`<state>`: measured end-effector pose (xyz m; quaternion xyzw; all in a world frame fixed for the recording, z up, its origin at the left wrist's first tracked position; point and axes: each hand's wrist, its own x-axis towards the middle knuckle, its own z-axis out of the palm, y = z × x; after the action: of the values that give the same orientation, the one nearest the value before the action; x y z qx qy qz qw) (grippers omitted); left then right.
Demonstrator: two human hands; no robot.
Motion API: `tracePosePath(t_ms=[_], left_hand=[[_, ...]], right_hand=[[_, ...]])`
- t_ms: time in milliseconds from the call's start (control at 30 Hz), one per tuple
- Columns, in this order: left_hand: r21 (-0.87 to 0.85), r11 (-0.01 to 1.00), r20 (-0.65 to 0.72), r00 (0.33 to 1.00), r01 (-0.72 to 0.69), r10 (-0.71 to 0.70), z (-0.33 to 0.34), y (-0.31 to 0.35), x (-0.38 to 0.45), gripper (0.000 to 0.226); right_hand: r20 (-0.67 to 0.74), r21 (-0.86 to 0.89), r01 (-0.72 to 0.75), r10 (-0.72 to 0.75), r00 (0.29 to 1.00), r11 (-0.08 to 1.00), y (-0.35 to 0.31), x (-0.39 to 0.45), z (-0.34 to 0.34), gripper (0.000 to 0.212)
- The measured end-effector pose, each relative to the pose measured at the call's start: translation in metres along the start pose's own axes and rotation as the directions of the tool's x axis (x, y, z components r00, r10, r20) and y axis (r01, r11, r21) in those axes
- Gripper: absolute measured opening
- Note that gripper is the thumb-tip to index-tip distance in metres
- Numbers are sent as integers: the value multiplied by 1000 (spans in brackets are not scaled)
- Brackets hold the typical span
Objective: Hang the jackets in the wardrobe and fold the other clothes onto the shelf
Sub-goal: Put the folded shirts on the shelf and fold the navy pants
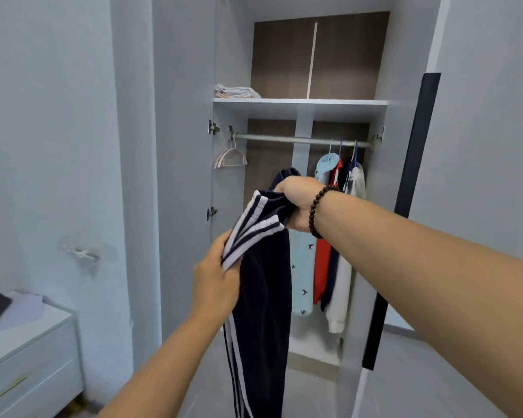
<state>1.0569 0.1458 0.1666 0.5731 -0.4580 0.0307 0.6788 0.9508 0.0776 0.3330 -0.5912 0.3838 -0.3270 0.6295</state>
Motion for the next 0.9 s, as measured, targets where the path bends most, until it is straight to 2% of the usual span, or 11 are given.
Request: tracePosePath(t_ms=[100,233,400,467,600,667,800,900], left_hand=[[26,999,-58,997,-44,45,-54,16,-13,33],[50,998,-43,999,-31,33,-110,37,-25,32],[111,994,71,997,-2,-6,-150,56,-61,44],[140,990,169,985,21,-45,-164,59,-88,49],[142,987,448,884,72,-129,-174,64,-147,45],[149,985,532,833,82,-150,-166,68,-175,45],[80,995,663,743,56,-96,-135,78,-231,60],[19,997,766,641,71,-60,-103,92,-279,65]], right_hand=[[87,16,41,-42,995,999,6,-35,28,15],[113,18,27,-29,993,999,6,-71,61,15],[111,33,-23,19,994,999,23,-101,76,21],[129,28,-68,64,990,997,37,-115,70,24],[202,7,-83,80,976,997,56,-149,34,27],[194,-17,-89,91,977,996,65,-168,5,31],[121,-183,-131,154,981,974,90,-208,-60,39],[9,-279,-182,192,981,943,113,-238,-110,44]])
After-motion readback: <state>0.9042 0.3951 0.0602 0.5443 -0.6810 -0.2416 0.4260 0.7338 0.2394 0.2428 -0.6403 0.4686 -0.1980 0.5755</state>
